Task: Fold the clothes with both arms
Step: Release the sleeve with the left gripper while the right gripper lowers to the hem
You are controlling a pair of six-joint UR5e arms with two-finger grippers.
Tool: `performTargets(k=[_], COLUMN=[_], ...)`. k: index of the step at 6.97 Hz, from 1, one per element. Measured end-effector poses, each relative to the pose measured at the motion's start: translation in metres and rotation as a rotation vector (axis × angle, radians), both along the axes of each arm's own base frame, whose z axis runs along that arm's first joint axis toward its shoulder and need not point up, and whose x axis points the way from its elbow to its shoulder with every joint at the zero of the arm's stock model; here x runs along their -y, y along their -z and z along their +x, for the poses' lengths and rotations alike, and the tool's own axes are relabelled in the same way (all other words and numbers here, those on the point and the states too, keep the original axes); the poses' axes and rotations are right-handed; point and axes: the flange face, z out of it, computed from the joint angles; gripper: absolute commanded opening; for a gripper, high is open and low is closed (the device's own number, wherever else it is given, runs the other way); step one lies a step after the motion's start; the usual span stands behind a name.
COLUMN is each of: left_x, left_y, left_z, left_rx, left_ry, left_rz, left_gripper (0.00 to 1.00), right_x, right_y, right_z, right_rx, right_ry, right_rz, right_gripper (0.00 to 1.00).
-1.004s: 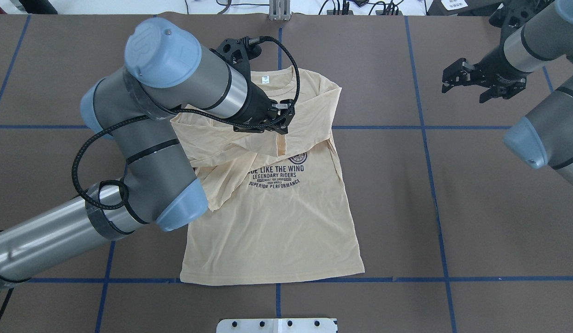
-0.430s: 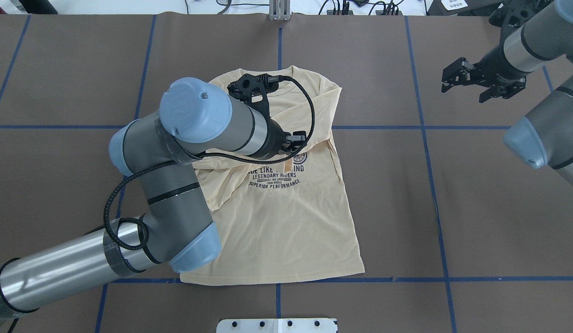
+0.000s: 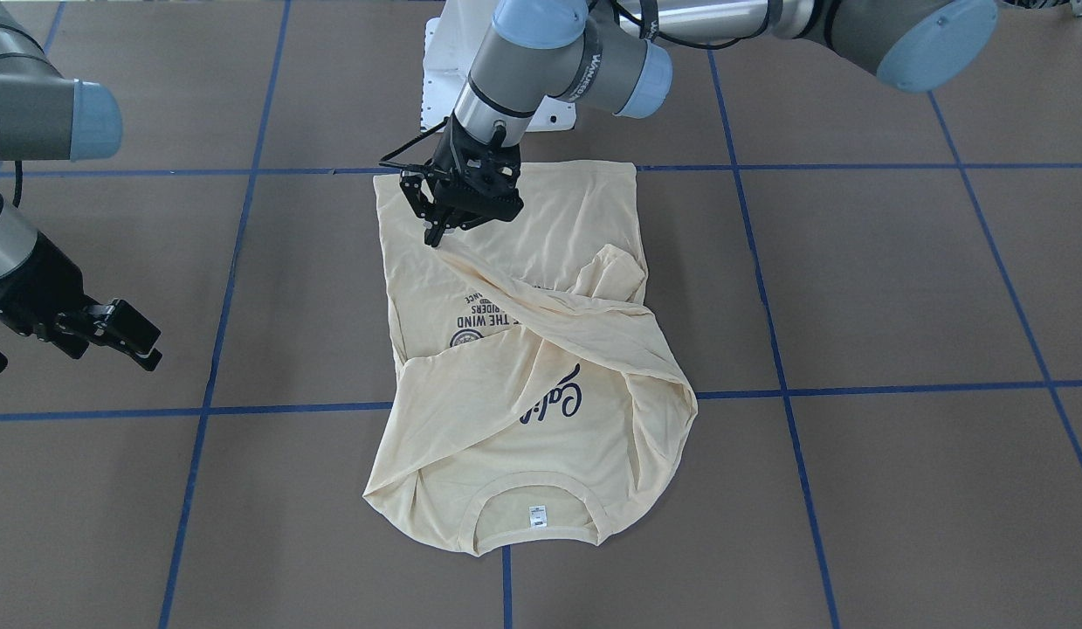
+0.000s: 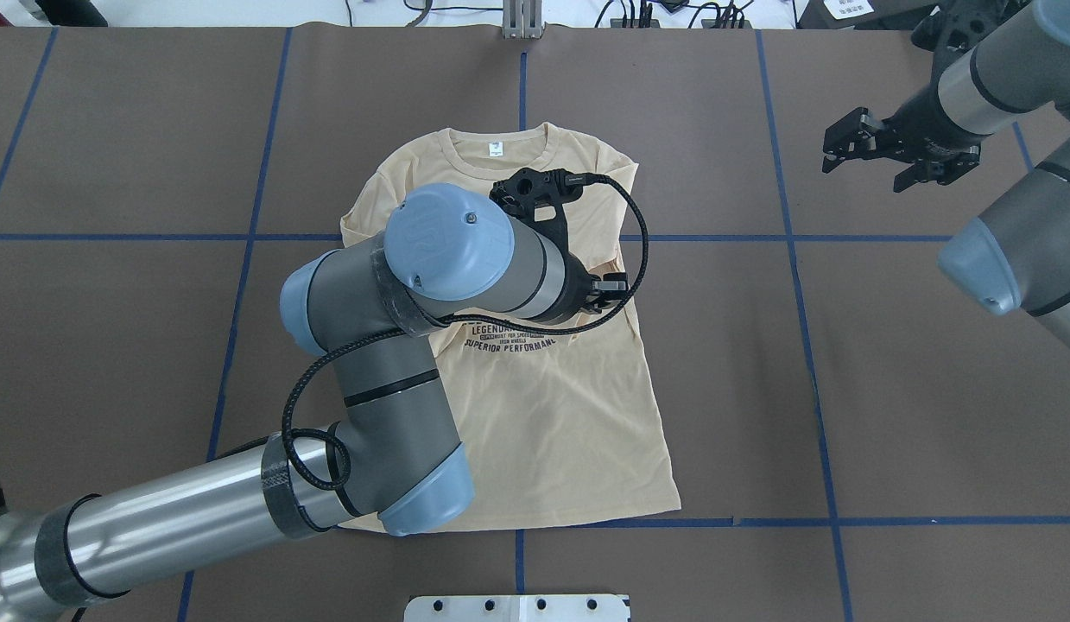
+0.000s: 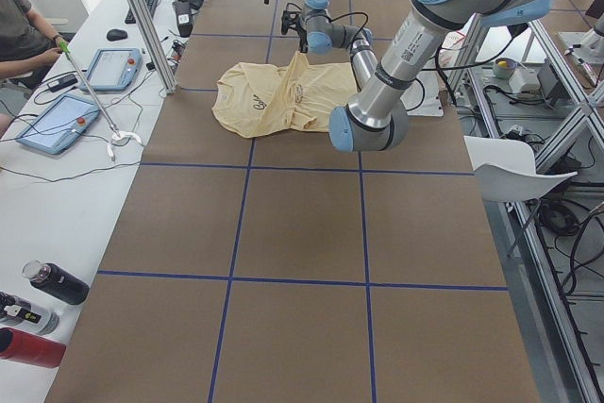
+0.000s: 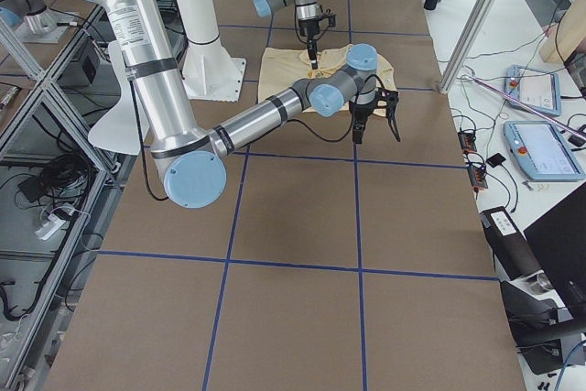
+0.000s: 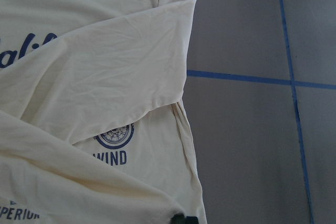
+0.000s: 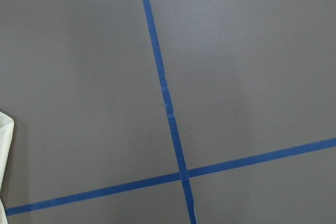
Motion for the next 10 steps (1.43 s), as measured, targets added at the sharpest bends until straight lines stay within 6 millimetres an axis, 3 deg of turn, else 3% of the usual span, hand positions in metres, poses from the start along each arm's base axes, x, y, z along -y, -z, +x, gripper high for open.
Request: performTargets(k=[2,3,4,5,7,8,10], left_x=[0.006,0.006,0.007,0.004,0.010,0.016,0.021], left_y=[0.000,0.001,-0.003,-0.022,-0.062,-0.076,-0.091], left_z=[0.012,0.008,-0.010,-0.042,-0.103,-0.119,-0.128], left_rx=[-0.019,-0.030,-0.038,-0.036,-0.007,0.007,0.026], left_ry=[0.001,0.003,0.010,0.011,-0.002,-0.001,0.003], left_rz=[0.005,0.010,0.017,0.032,0.079,0.085,0.080], left_gripper=[0.99,0.98,0.98,0.97,0.98,0.98,0.98], right_x=[-0.002,-0.008,-0.019,-0.037,-0.096,-0.139,-0.240], right_y=[0.002,0.005,0.011,0.023,0.049,0.064,0.085], right_z=[-0.007,-0.020,-0.043,-0.076,-0.147,-0.182,-0.239], right_rx=[0.005,0.013,0.026,0.037,0.054,0.080,0.147], right_ry=[0.004,0.003,-0.015,-0.054,-0.174,-0.238,-0.383], right_rz=[-0.004,-0.021,-0.064,-0.115,-0.207,-0.267,-0.430], right_gripper=[0.98,0.98,0.98,0.98,0.97,0.92,0.73])
